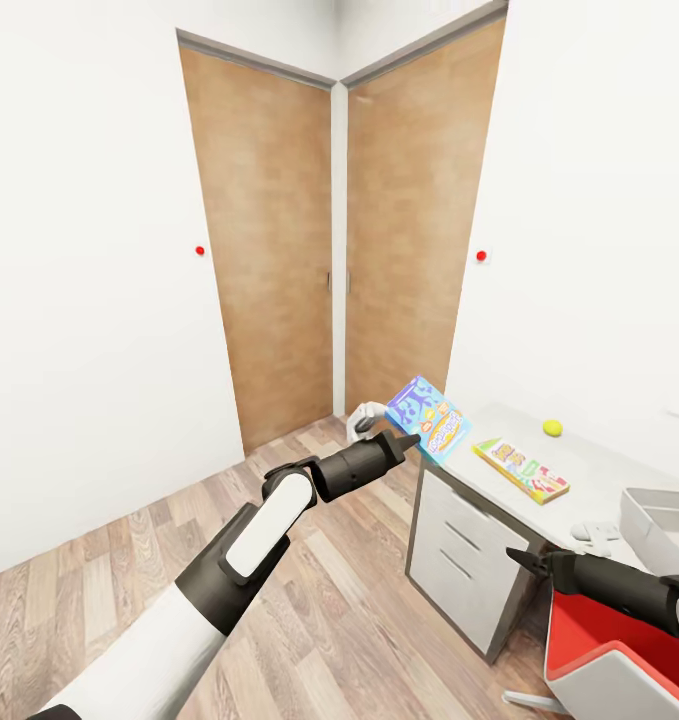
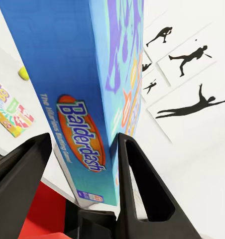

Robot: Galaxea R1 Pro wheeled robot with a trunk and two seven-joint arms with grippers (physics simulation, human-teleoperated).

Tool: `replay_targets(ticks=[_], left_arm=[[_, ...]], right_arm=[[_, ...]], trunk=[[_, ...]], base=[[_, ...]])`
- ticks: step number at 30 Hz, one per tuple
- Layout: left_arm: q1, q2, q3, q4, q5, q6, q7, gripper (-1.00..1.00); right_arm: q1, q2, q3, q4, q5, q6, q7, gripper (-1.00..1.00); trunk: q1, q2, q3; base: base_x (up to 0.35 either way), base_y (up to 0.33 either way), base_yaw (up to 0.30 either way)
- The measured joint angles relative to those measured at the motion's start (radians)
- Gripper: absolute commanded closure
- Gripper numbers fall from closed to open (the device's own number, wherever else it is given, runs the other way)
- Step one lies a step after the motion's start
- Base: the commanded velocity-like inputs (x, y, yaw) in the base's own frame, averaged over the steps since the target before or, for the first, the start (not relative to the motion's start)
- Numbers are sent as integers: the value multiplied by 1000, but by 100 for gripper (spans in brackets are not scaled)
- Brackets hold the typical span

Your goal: Put all the toys in the child's room - the three board games (two on the bed and one on the table), the two jigsaw puzzles on the table, and the tennis ball on the table - inside the toy box on the table in the child's room.

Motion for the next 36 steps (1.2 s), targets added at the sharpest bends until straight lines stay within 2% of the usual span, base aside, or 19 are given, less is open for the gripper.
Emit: replay_targets(ticks=[3,8,14,24,36], left_arm=[[0,0,0,0,2,0,0,100],[0,-1,-1,0,0,0,0,100],[0,-1,-2,0,-1,1,0,100],[0,-1,-2,0,-3,2,0,100],[0,-1,-1,0,-4,2,1,100]], right_arm=[[0,0,-7,0,0,0,0,-100],[0,5,-53,0,0,1,0,-100],[-1,6,-71,0,0,2,0,-100],[-2,3,-76,0,0,1,0,-100],[-2,0,-78,0,0,-1,0,-100]], trunk=[[0,-1,5],[0,-1,9],[0,-1,11],[0,-1,11],[0,-1,11]], base=[[101,0,0],[252,0,0],[314,0,0],[319,43,-105],[62,10,-267]])
